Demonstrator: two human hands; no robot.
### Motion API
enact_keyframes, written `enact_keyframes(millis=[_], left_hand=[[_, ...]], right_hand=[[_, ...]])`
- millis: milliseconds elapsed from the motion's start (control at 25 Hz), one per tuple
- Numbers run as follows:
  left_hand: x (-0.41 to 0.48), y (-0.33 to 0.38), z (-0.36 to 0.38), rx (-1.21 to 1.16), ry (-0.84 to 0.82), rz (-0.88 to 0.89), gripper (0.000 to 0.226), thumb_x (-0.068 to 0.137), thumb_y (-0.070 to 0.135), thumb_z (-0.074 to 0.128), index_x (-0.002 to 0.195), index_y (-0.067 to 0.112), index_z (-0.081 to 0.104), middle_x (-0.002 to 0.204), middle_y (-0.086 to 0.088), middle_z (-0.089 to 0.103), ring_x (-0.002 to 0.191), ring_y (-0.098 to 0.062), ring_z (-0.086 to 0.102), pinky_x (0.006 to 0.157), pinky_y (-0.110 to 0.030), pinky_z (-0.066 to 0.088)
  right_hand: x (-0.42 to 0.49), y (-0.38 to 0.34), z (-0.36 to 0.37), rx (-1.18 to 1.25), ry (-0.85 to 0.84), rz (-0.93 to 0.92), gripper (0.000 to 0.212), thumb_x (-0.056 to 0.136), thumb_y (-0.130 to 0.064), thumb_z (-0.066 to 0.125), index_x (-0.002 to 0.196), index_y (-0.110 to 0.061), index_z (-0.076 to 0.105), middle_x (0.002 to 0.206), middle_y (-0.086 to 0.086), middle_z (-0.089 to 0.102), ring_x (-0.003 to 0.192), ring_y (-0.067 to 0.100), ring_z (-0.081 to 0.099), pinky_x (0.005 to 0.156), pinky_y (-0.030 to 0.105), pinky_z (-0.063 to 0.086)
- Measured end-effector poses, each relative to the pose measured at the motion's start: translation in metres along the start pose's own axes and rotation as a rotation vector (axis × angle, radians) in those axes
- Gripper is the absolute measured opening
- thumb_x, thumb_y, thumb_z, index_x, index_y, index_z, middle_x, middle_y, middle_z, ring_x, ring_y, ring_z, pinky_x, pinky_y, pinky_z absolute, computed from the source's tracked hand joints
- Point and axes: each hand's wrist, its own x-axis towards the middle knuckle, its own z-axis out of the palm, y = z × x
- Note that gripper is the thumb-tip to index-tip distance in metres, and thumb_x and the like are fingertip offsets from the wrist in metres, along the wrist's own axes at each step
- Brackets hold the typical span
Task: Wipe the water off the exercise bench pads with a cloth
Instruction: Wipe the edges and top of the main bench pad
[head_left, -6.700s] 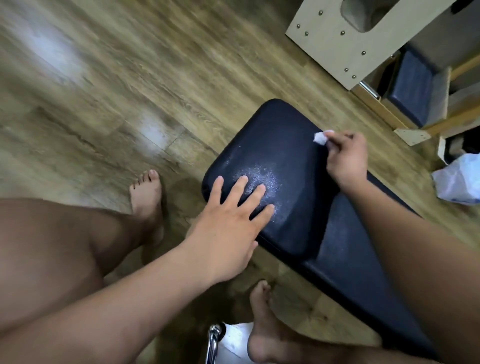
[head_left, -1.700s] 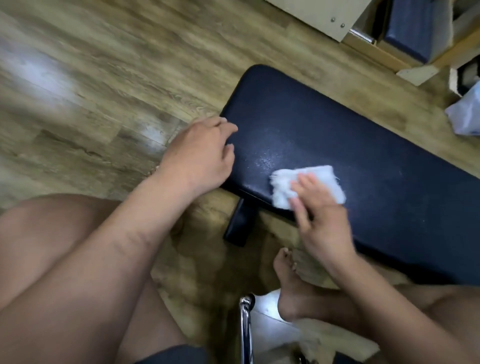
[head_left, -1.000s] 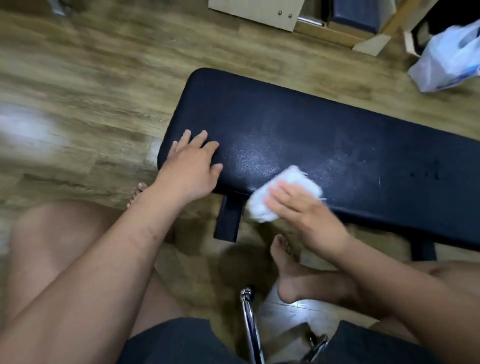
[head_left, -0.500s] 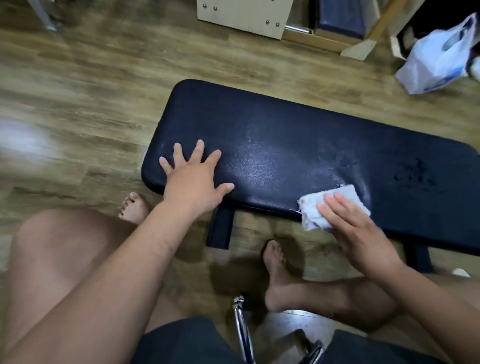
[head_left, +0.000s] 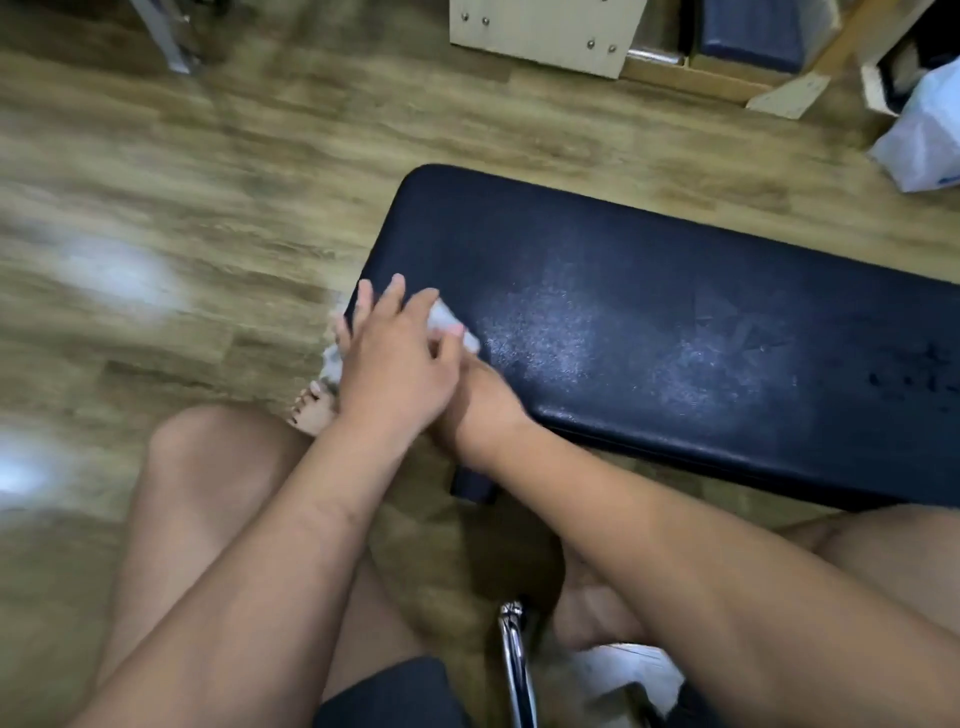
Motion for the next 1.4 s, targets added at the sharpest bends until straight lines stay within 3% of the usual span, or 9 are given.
enact_keyframes(millis=[80, 280, 400, 720, 880, 1000, 1120, 1280, 1400], left_hand=[[0.005, 0.003, 0.003, 0.048, -0.141, 0.022, 0.057, 0.097, 0.047, 0.048, 0.149, 0.026, 0.037, 0.165, -0.006, 0.014, 0.152, -0.033, 0.002, 0.122, -0.053, 0.004], [0.017, 0.001, -0.007, 0.186, -0.306, 0.101, 0.060, 0.098, 0.057, 0.038, 0.150, 0.027, 0.032, 0.166, -0.004, 0.011, 0.151, -0.035, 0.006, 0.120, -0.054, 0.014], [0.015, -0.011, -0.017, 0.056, -0.230, 0.113, 0.060, 0.097, 0.054, 0.043, 0.149, 0.023, 0.037, 0.163, -0.006, 0.021, 0.151, -0.029, 0.015, 0.121, -0.045, 0.021], [0.003, -0.074, -0.024, -0.068, -0.003, 0.059, 0.066, 0.086, 0.057, 0.035, 0.129, 0.014, 0.059, 0.135, -0.012, 0.058, 0.130, -0.032, 0.049, 0.110, -0.048, 0.039], [0.003, -0.072, -0.027, -0.032, -0.113, 0.042, 0.064, 0.092, 0.058, 0.037, 0.139, 0.016, 0.051, 0.150, -0.007, 0.045, 0.145, -0.029, 0.032, 0.118, -0.045, 0.030], [0.005, -0.070, -0.032, -0.017, -0.150, 0.035, 0.058, 0.097, 0.052, 0.043, 0.144, 0.019, 0.045, 0.156, -0.003, 0.037, 0.149, -0.024, 0.021, 0.121, -0.041, 0.023], [0.008, -0.068, -0.039, -0.043, -0.077, 0.054, 0.051, 0.095, 0.045, 0.047, 0.137, 0.015, 0.051, 0.149, -0.007, 0.047, 0.143, -0.029, 0.035, 0.116, -0.045, 0.034], [0.014, -0.062, -0.043, -0.129, 0.111, 0.107, 0.043, 0.087, 0.037, 0.049, 0.120, 0.012, 0.060, 0.125, -0.008, 0.062, 0.121, -0.030, 0.054, 0.097, -0.048, 0.050], [0.012, -0.059, -0.040, -0.081, 0.005, 0.072, 0.042, 0.089, 0.035, 0.052, 0.125, 0.013, 0.059, 0.134, -0.008, 0.058, 0.132, -0.031, 0.045, 0.104, -0.050, 0.045]], right_hand=[[-0.067, 0.043, 0.019, 0.063, 0.137, 0.029, 0.055, 0.083, -0.012, 0.048, 0.138, -0.008, 0.049, 0.146, 0.015, 0.044, 0.137, 0.034, 0.036, 0.114, 0.045, 0.027], [-0.218, 0.118, 0.010, 0.085, 0.103, 0.413, 0.057, 0.085, -0.014, 0.065, 0.139, -0.017, 0.047, 0.148, -0.003, 0.038, 0.141, 0.023, 0.031, 0.110, 0.042, 0.032], [-0.165, 0.078, 0.019, 0.066, 0.134, 0.322, 0.051, 0.095, -0.037, 0.039, 0.139, -0.014, 0.048, 0.152, 0.001, 0.035, 0.142, 0.029, 0.032, 0.111, 0.050, 0.029], [0.072, 0.033, 0.013, 0.145, 0.125, -0.333, 0.046, 0.096, -0.034, 0.038, 0.134, -0.014, 0.055, 0.143, 0.009, 0.049, 0.135, 0.031, 0.040, 0.113, 0.046, 0.029], [0.141, 0.099, -0.013, 0.154, 0.202, 0.104, 0.045, 0.099, -0.042, 0.036, 0.136, -0.022, 0.053, 0.156, 0.016, 0.027, 0.145, 0.028, 0.021, 0.117, 0.031, 0.015], [0.163, 0.119, -0.027, 0.222, 0.235, 0.345, 0.055, 0.092, -0.050, 0.033, 0.126, -0.016, 0.060, 0.147, 0.017, 0.041, 0.138, 0.030, 0.035, 0.110, 0.030, 0.027], [0.100, 0.058, -0.013, 0.304, 0.188, 0.202, 0.047, 0.096, -0.038, 0.040, 0.130, -0.010, 0.058, 0.146, 0.008, 0.046, 0.140, 0.024, 0.035, 0.114, 0.028, 0.020], [0.046, 0.032, -0.006, 0.220, 0.034, -0.308, 0.043, 0.093, -0.034, 0.043, 0.123, -0.010, 0.064, 0.142, 0.008, 0.051, 0.138, 0.028, 0.038, 0.115, 0.049, 0.024], [0.114, 0.087, -0.027, 0.071, 0.176, -0.079, 0.033, 0.096, -0.031, 0.044, 0.117, -0.013, 0.063, 0.127, 0.014, 0.061, 0.114, 0.035, 0.059, 0.096, 0.042, 0.043]])
